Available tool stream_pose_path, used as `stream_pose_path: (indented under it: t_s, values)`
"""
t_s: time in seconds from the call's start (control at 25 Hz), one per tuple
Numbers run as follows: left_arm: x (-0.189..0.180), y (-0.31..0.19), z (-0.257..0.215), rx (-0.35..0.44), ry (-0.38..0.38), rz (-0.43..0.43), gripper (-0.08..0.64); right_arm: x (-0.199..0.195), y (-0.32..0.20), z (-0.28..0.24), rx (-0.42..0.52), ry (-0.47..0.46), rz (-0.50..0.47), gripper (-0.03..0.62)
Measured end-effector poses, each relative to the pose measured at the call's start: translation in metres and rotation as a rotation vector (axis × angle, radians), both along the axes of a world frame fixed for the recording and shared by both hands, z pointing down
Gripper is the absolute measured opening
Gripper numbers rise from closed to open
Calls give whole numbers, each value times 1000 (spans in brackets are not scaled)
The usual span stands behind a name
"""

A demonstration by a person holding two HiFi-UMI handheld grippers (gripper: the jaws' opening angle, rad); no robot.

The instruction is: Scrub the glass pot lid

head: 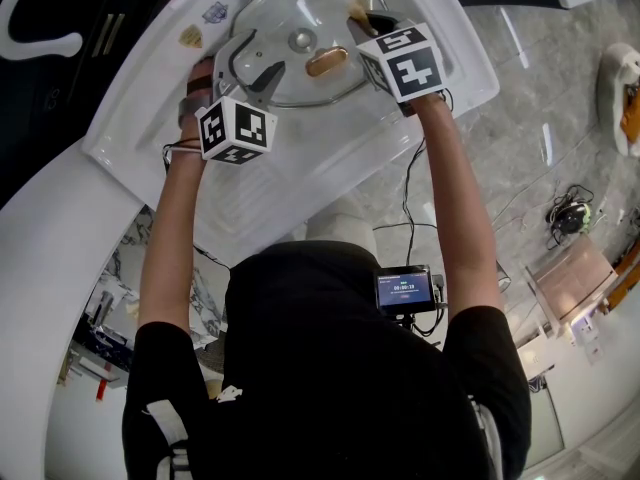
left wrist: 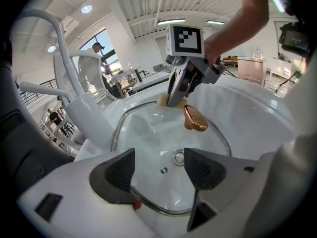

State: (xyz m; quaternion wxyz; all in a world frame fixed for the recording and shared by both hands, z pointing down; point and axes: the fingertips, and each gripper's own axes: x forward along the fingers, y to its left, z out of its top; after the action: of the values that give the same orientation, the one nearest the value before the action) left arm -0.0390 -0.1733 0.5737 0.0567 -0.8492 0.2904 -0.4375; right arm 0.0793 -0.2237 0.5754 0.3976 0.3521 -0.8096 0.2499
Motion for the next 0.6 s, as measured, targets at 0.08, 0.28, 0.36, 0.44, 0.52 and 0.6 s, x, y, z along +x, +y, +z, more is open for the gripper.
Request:
stream_pose_path:
  t_s: [0.08,0.28,0.36,0.44,0.52,0.6]
  values:
    - [0,0,0,0,0,0,298,-3,-1,-2,3,-5,-4,31]
    - [0,0,0,1,0,-1,298,-14,-3,-7,7,-20,-21,31]
    - [0,0,0,1,0,-2,298,-18,-3,-8,8,-25,-30,32]
    - [0,0,1,1,0,-1,298,-24,-3,-10,9,-30,-40,32]
    - [-1,0,1,1,1,-1,298,-29,-3,-11,12,-33,-51,32]
    - [0,1,1,1,1,0,298,-34,-3,-12,14,-36,-60,32]
